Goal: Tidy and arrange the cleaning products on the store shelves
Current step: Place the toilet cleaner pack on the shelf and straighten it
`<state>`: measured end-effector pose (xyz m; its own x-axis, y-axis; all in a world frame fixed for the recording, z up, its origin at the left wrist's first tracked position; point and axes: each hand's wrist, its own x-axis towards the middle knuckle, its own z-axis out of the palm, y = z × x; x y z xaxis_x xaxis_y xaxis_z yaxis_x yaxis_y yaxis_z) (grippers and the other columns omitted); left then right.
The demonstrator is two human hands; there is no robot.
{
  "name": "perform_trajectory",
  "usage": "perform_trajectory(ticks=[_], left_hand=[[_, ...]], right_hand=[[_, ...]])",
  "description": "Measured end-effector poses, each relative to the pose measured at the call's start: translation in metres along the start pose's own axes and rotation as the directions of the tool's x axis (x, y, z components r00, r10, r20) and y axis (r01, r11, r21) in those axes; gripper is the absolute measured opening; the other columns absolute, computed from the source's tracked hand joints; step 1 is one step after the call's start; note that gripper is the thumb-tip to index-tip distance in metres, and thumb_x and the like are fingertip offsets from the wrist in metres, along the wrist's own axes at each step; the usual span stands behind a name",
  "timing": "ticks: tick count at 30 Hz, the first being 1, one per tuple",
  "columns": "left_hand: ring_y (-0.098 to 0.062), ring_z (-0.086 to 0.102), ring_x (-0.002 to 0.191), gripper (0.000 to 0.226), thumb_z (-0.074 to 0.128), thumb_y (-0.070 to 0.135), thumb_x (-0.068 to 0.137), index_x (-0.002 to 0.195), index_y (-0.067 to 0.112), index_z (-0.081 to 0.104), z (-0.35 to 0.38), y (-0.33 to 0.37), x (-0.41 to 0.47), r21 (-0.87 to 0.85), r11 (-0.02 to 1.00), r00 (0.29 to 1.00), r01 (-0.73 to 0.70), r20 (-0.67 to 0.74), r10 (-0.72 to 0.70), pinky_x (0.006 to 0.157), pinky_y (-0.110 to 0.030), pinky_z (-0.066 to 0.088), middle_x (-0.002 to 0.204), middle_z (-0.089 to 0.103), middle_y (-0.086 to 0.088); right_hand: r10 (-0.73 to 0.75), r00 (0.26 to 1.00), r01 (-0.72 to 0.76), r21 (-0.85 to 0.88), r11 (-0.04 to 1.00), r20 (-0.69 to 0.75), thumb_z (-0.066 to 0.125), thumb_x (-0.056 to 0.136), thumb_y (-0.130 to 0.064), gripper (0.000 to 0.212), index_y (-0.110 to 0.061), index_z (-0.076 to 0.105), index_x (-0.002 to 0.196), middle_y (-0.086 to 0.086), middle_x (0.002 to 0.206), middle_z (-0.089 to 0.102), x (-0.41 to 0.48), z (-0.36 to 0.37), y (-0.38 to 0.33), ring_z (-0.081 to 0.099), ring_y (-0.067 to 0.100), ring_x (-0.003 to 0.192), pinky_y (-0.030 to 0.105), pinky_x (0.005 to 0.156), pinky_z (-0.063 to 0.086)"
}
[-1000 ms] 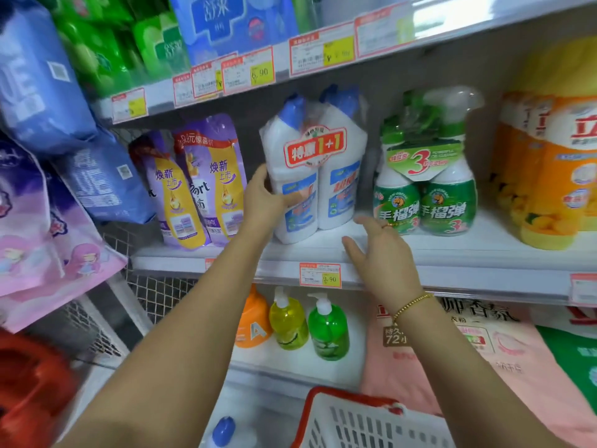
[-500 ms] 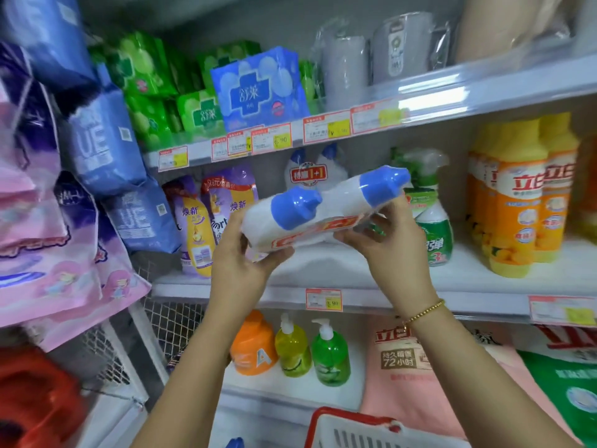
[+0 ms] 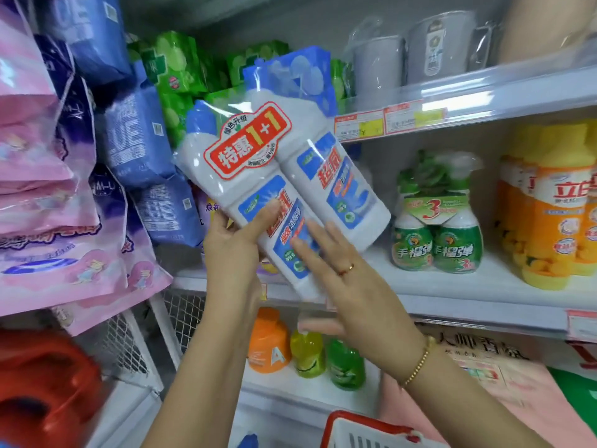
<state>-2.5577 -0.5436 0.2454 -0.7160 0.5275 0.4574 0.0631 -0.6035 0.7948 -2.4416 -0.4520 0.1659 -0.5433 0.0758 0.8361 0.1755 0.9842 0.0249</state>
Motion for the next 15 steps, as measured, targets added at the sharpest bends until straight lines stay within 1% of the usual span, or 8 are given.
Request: perform_trajectory(ticks=[1,3,5,6,8,10,13,15], left_hand=[[-0.009,0.068,0.066,0.045,0.071,0.007,0.079,0.122,0.001,0.057,0.000,0.001,0.001,-0.026,0.999,0.999,0.034,-0.016,-0.035,0.052,-0.022,0.053,0.093,0.071,-0.005],[-0.011,0.067,0.063,0.044,0.072,0.012,0.079,0.122,0.006,0.060,-0.002,0.004,0.002,-0.028,0.996,0.996,0.088,-0.028,-0.089,0.052,-0.024,0.052,0.092,0.072,-0.007],[-0.016,0.068,0.068,0.050,0.074,0.016,0.075,0.122,0.007,0.061,-0.003,0.006,0.002,-0.016,0.992,0.992,0.126,-0.015,-0.126,0.055,-0.027,0.054,0.100,0.073,-0.011],[-0.017,0.069,0.071,0.054,0.074,0.018,0.071,0.122,0.006,0.062,-0.003,0.007,0.001,-0.021,0.989,0.990,0.143,-0.004,-0.143,0.056,-0.027,0.056,0.103,0.072,-0.012],[-0.020,0.071,0.081,0.064,0.077,0.022,0.065,0.125,0.004,0.060,-0.005,0.013,0.000,-0.056,0.985,0.986,0.160,0.048,-0.158,0.059,-0.025,0.056,0.107,0.071,-0.013],[-0.024,0.070,0.096,0.070,0.079,0.028,0.066,0.129,0.006,0.057,-0.007,0.017,0.000,-0.100,0.983,0.982,0.154,0.122,-0.142,0.068,-0.027,0.057,0.114,0.069,-0.014],[-0.025,0.062,0.116,0.079,0.063,0.062,0.075,0.136,0.013,0.052,-0.009,0.024,0.003,-0.174,0.978,0.969,0.113,0.235,-0.070,0.093,-0.040,0.053,0.127,0.064,-0.010],[-0.023,0.059,0.117,0.076,0.048,0.069,0.081,0.134,0.014,0.052,-0.009,0.027,0.007,-0.174,0.982,0.966,0.073,0.257,-0.026,0.098,-0.044,0.049,0.127,0.062,-0.006]], right_hand=[[-0.049,0.999,0.049,-0.045,0.998,-0.004,0.082,0.070,-0.026,0.098,-0.019,0.023,0.148,0.009,0.157,0.016,-0.004,0.008,-0.001,0.015,0.029,0.146,0.047,0.113,0.029],[-0.119,0.983,0.108,-0.086,0.990,-0.141,0.068,0.082,0.000,0.077,-0.018,0.028,0.145,0.010,0.152,0.022,-0.004,0.013,-0.001,0.024,0.031,0.142,0.045,0.115,0.027],[-0.181,0.951,0.156,-0.115,0.981,-0.250,0.045,0.098,-0.002,0.047,-0.017,0.033,0.141,0.010,0.147,0.029,-0.001,0.010,0.002,0.029,0.028,0.139,0.042,0.117,0.021],[-0.193,0.943,0.164,-0.125,0.978,-0.270,0.039,0.101,-0.005,0.041,-0.016,0.035,0.140,0.010,0.146,0.031,0.000,0.008,0.001,0.030,0.027,0.138,0.043,0.118,0.019],[-0.194,0.933,0.168,-0.109,0.980,-0.304,0.037,0.102,-0.008,0.037,-0.017,0.036,0.139,0.008,0.145,0.034,0.000,0.005,-0.006,0.033,0.029,0.137,0.046,0.116,0.023],[-0.189,0.920,0.172,-0.078,0.982,-0.345,0.045,0.101,-0.011,0.038,-0.017,0.038,0.138,0.007,0.145,0.036,0.003,0.001,-0.016,0.037,0.031,0.135,0.050,0.113,0.028],[-0.058,0.917,0.112,0.115,0.987,-0.395,0.064,0.090,-0.017,0.050,-0.019,0.043,0.136,0.002,0.144,0.042,0.011,-0.012,-0.025,0.040,0.026,0.136,0.045,0.112,0.032],[0.183,0.913,-0.005,0.440,0.898,-0.364,0.067,0.086,-0.024,0.052,-0.026,0.049,0.134,-0.006,0.140,0.051,0.019,-0.027,-0.041,0.046,0.014,0.131,0.031,0.107,0.038]])
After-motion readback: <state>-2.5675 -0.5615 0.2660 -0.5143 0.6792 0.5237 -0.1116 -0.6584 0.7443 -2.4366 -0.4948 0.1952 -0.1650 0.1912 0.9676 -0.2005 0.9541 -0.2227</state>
